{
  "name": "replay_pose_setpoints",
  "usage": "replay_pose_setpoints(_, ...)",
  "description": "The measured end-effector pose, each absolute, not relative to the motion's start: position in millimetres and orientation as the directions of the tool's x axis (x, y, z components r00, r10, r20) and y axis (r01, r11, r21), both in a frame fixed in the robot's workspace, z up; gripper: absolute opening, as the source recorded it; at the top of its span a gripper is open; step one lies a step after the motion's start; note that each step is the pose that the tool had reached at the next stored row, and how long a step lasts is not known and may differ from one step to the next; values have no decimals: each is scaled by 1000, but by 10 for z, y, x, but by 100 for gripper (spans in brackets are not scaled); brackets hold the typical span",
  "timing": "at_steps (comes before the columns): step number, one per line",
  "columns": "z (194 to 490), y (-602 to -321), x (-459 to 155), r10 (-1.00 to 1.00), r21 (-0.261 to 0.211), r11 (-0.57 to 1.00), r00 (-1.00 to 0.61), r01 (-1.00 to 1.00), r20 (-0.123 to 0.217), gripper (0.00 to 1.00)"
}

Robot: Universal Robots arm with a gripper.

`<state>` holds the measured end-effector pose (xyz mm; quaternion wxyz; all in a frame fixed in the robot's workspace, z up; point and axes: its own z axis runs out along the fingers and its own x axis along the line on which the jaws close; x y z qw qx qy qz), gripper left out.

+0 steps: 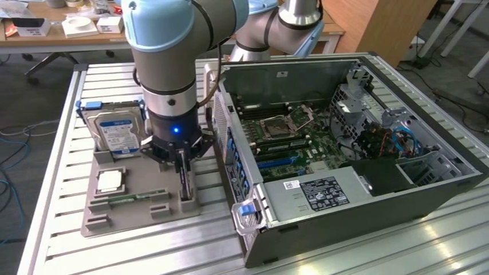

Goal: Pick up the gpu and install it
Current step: 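Pick up the gpu and move the gpu toward the slot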

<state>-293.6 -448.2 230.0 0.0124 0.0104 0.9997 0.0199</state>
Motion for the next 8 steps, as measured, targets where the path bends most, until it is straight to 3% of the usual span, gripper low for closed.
replay_pose_setpoints(8,2430,-4482,-2936,21,40,999,-999,20,-24,26)
